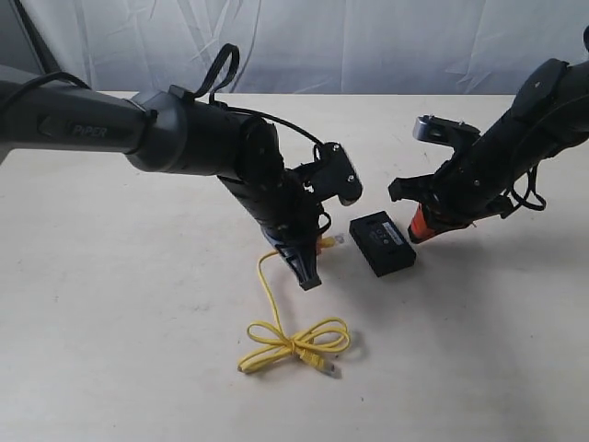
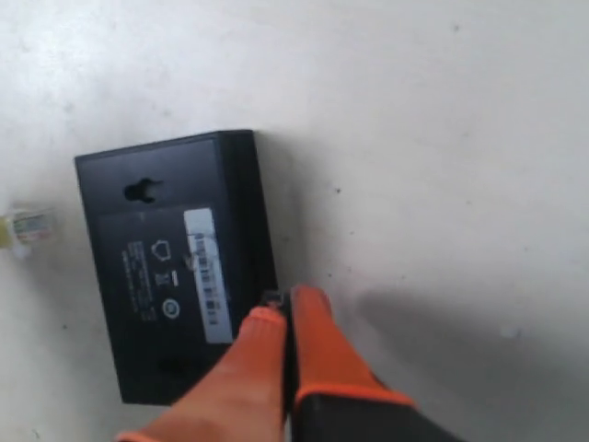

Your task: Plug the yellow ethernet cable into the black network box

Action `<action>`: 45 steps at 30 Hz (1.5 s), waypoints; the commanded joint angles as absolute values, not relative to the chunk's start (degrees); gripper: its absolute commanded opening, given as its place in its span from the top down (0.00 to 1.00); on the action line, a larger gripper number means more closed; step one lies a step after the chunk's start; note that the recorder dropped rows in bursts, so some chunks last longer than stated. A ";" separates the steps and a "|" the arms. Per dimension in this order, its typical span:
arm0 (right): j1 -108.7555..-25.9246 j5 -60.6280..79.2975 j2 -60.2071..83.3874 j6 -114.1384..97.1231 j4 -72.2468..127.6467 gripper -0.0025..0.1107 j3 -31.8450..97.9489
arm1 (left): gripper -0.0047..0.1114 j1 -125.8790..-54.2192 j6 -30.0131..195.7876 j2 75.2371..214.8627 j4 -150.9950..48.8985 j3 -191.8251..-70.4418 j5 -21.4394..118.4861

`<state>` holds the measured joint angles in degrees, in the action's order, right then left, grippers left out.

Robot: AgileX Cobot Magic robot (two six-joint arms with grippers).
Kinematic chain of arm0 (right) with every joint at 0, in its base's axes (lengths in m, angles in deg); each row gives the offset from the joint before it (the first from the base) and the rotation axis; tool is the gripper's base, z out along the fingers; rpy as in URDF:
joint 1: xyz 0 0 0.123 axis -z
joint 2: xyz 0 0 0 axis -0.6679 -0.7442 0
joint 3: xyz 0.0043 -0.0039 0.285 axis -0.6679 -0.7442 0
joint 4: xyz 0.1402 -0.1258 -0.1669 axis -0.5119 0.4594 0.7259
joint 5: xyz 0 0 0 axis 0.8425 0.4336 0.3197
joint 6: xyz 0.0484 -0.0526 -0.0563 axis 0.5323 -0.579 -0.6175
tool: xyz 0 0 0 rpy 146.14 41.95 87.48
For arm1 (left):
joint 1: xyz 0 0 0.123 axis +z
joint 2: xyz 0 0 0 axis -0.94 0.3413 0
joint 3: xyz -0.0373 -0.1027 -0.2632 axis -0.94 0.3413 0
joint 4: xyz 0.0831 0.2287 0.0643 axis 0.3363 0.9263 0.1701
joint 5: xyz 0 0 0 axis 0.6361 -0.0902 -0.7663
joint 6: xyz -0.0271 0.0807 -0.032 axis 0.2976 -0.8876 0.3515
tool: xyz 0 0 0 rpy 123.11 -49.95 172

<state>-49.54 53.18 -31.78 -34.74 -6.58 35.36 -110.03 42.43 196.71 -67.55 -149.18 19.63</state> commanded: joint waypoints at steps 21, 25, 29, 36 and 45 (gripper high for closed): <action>-49.32 49.85 -33.44 -36.56 -8.78 0.98 35.14 | 0.96 -111.26 35.77 199.18 -76.02 -149.90 25.81; -49.32 50.33 -35.35 -37.27 -9.54 0.98 35.14 | 0.96 -111.26 35.77 199.18 -76.02 -149.90 26.57; -49.32 50.12 -35.23 -37.99 -9.82 0.98 35.26 | 0.96 -111.15 35.77 199.18 -74.25 -149.90 26.69; -49.32 47.16 -34.43 -37.99 -9.55 0.98 35.26 | 0.96 -111.15 36.13 199.18 -70.45 -149.90 26.69; -49.32 45.75 -34.43 -42.70 -14.07 0.98 35.26 | 0.96 -111.15 36.13 199.18 -69.39 -149.90 26.22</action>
